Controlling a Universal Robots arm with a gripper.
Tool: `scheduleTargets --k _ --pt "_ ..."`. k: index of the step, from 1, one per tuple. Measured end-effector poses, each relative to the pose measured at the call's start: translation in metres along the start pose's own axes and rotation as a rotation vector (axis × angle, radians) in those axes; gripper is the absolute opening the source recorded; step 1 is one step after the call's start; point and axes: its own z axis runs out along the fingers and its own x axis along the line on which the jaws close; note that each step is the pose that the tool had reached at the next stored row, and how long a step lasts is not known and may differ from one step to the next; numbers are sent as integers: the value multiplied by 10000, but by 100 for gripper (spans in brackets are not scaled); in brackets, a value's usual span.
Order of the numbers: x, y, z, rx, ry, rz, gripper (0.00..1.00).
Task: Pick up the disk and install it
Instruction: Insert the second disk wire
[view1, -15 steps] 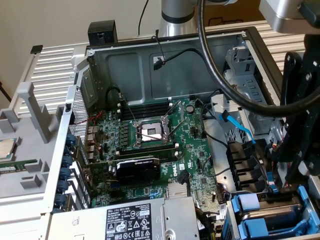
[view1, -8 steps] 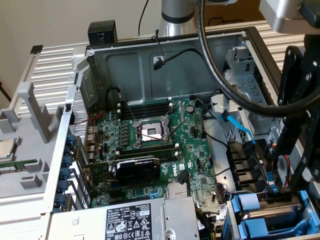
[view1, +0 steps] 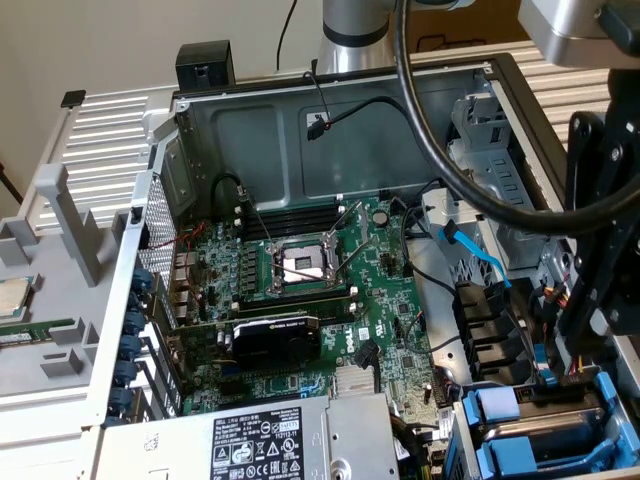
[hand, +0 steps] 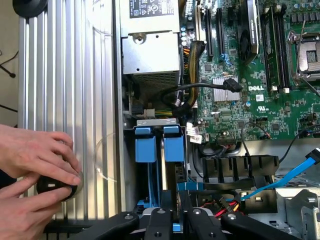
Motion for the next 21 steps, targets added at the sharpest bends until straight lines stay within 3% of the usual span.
scheduleTargets --k 3,7,21 --pt "0 0 0 0 0 0 11" --pt "0 1 1 19 1 -29 11" --pt "0 1 0 218 206 -2540 11"
